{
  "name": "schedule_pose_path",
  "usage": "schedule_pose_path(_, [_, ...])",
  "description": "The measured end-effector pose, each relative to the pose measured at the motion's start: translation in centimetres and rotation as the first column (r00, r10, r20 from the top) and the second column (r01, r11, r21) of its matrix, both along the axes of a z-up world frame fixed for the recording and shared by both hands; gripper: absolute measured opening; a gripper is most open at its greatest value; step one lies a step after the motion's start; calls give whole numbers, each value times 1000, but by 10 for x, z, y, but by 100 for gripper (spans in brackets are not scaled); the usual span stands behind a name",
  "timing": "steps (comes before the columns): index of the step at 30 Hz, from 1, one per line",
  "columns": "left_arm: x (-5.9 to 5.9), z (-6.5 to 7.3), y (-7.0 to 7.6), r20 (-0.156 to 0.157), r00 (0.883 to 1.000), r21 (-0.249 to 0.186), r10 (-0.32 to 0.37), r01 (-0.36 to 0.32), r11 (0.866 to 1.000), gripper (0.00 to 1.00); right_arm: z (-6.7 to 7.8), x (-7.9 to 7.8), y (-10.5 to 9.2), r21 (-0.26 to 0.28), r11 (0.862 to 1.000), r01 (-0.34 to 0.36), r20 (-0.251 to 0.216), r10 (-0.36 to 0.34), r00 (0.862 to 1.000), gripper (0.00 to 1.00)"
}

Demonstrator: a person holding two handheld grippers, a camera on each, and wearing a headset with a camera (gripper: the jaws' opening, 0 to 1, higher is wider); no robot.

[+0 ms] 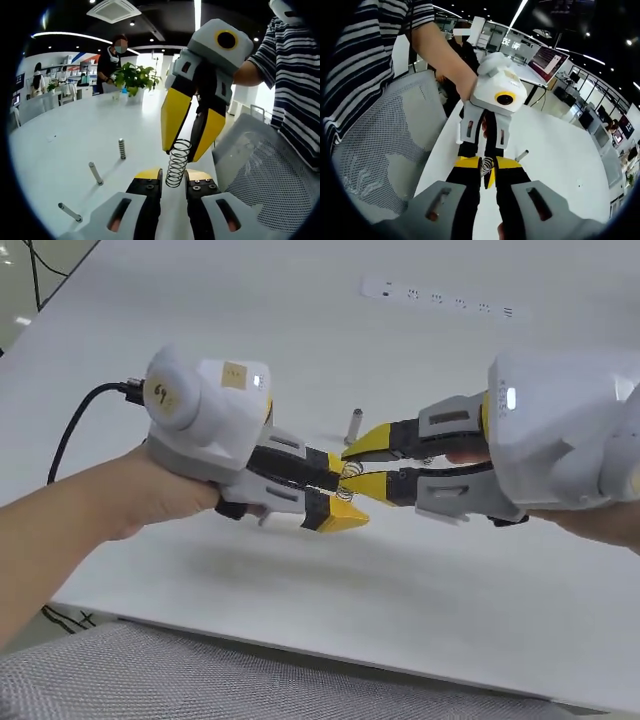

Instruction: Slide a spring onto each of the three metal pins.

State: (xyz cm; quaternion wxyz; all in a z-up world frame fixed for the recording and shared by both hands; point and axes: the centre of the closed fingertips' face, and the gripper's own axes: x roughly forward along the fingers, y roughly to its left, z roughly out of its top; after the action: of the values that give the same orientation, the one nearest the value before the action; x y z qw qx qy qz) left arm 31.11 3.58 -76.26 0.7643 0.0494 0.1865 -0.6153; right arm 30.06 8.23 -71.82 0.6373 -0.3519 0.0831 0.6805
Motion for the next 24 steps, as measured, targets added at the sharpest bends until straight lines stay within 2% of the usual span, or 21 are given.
schedule_pose_path(3, [1, 1, -1, -9, 1000, -2, 7, -7, 1000, 18, 1, 0, 0, -5, 1000, -5, 5, 5, 1000, 11])
schedule_pose_path(6, [4, 0, 2, 7, 1000, 12, 21, -21, 1000, 24, 1, 2, -1, -14, 1000, -8, 12, 9, 1000, 11])
schedule_pose_path(9, [7, 0, 6, 4, 999, 11, 35, -35, 999, 24, 1, 4, -2, -23, 1000, -10, 22, 10, 1000, 11])
schedule_pose_path(12, [10, 0, 10, 2, 998, 18, 59, -59, 998, 31, 1, 5, -1, -21, 1000, -6, 23, 7, 1000, 11])
schedule_pose_path(14, [13, -1, 13, 14, 997, 25, 76, -76, 997, 36, 1, 7, -1, -21, 1000, -2, 26, 2, 1000, 11])
schedule_pose_path(20, [16, -2, 21, 13, 995, 26, 101, -101, 995, 40, 1, 12, -3, -15, 1000, 21, 31, -20, 999, 11])
schedule_pose_path(24, [17, -1, 24, 20, 992, 22, 122, -122, 992, 48, 1, 13, -4, -20, 1000, 24, 37, -23, 999, 11])
